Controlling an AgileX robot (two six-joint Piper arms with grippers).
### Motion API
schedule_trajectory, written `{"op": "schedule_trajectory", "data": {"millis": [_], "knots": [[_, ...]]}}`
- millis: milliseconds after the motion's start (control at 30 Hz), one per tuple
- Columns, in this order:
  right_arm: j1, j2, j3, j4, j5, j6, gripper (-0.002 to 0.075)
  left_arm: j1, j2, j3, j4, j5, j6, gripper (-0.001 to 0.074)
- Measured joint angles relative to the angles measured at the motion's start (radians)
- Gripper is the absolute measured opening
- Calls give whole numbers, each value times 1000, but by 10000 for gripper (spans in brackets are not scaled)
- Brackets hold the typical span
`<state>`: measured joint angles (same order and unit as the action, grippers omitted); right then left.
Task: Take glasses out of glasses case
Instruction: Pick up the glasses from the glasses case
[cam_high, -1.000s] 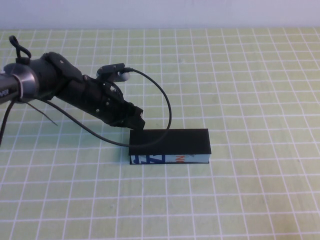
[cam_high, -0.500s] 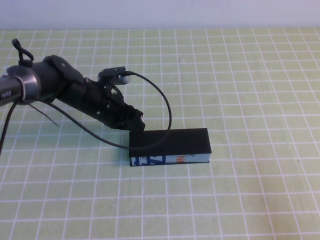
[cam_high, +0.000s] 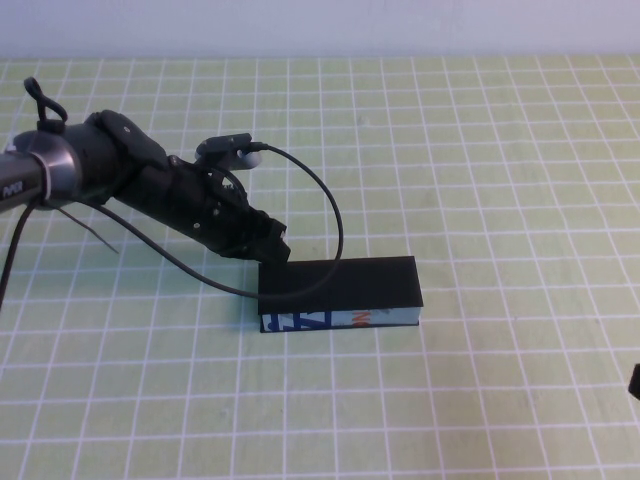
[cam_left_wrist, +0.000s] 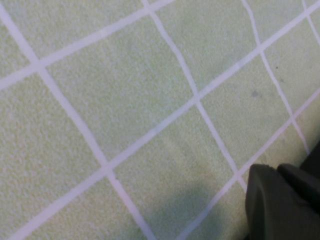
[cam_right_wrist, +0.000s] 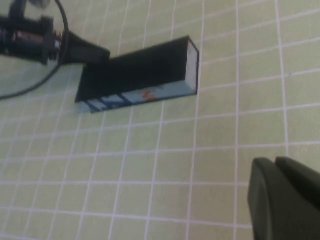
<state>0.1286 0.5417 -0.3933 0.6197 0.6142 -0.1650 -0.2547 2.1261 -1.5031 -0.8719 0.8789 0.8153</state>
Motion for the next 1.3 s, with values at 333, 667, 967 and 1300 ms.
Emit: {"op": "schedule_trajectory", "data": {"millis": [333, 667, 967, 1300], "knots": [[93, 593, -370, -11, 100, -245, -18, 0, 0, 0, 0, 0, 10, -4], [498, 1016, -741, -338, 90, -345, -18, 0, 0, 0, 0, 0, 10, -4], [599, 1154, -811, -455, 8, -587, 128, 0, 0, 0, 0, 0, 14, -4], [599, 1229, -812, -515, -144, -678, 289, 0, 0, 0, 0, 0, 19, -4]]}}
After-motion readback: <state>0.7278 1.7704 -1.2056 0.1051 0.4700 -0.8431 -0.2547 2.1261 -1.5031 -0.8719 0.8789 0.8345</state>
